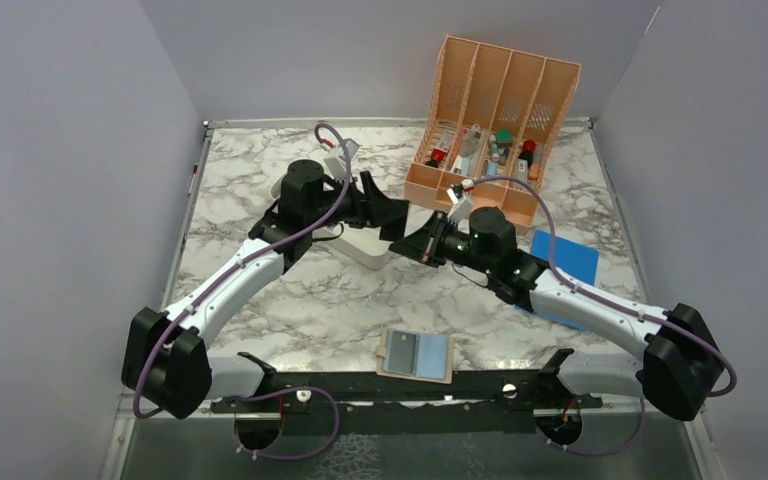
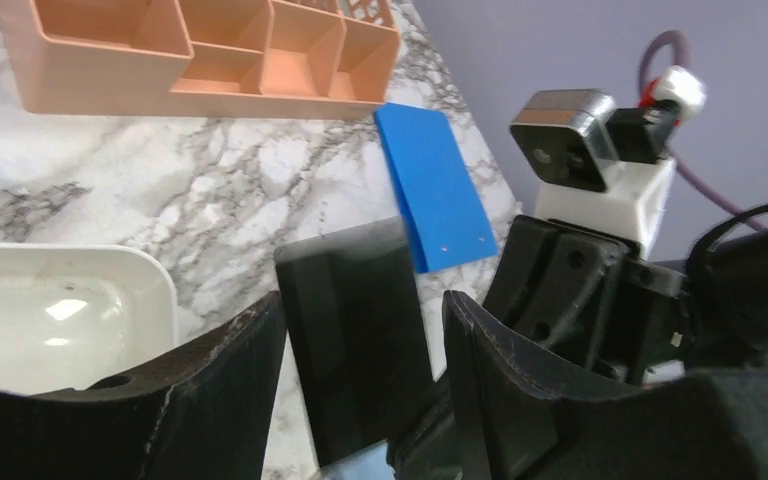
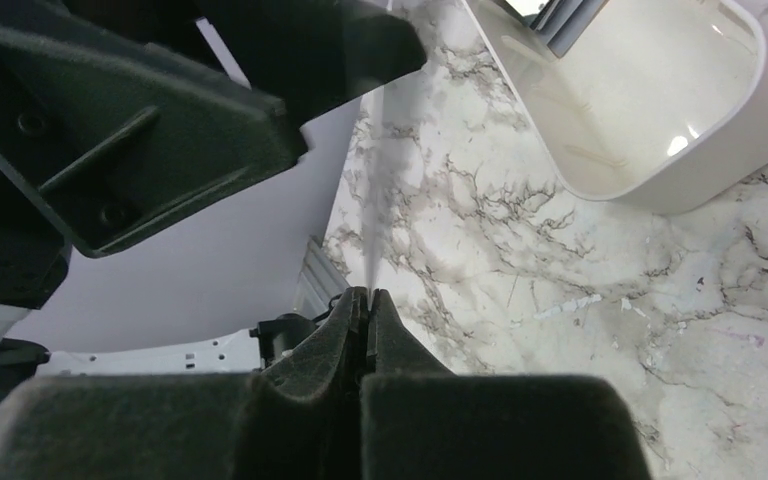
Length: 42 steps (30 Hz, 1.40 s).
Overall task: Put the credit cards into the card holder
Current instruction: Insert the credit card into the card holder.
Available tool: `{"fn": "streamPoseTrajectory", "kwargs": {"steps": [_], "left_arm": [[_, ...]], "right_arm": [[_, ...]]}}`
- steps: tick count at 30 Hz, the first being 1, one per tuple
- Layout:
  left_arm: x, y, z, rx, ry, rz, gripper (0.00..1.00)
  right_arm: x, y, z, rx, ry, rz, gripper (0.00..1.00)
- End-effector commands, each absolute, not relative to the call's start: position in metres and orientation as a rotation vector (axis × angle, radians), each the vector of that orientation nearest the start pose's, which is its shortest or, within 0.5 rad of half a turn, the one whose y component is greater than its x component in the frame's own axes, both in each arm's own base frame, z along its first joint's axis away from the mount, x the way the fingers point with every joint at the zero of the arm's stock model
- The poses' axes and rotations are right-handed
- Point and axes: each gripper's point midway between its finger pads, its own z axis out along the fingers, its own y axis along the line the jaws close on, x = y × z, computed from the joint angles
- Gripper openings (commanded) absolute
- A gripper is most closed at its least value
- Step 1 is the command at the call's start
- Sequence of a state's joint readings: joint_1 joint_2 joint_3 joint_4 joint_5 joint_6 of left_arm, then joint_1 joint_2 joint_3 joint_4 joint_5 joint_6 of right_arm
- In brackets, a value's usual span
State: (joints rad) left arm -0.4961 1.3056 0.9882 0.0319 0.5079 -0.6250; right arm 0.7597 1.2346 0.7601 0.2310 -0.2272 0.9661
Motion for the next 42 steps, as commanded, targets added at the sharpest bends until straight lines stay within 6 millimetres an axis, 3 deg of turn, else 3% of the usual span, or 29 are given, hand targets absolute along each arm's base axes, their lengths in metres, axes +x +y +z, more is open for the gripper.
{"fn": "streamPoseTrajectory", "kwargs": {"steps": [1,4,11,26,32,39,42], "left_arm": [[0.274,-0.280,0.305,0.278,1.819,-1.434,0.62],[0.264,-0.274,0.322,0.251,1.757,-1.543,0.65],[0.249,-0.272,0.342,0.351,1.687,-1.569,0.67],[0.248,-0.272,0.323,0.321,1.737,-1.575,0.69],[0.246,-0.274,0.320,0.317,1.753,-1.597,0.50],[0.242,-0.275,0.317,0.339,1.754,-1.602,0.04],[0.241,-0.274,0.310,0.344,1.761,-1.595,0.00]], "right_arm": [[0.236,0.325,0.242,0.056,1.951,1.453,0.01],[0.227,0.322,0.250,0.067,1.900,1.524,0.01],[0.214,0.318,0.268,0.053,1.826,1.621,0.01],[0.195,0.320,0.289,-0.047,1.728,1.739,0.01],[0.195,0.323,0.282,-0.054,1.756,1.741,0.01],[0.196,0.324,0.264,-0.038,1.825,1.715,0.03],[0.197,0.324,0.256,-0.035,1.865,1.691,0.06]]}}
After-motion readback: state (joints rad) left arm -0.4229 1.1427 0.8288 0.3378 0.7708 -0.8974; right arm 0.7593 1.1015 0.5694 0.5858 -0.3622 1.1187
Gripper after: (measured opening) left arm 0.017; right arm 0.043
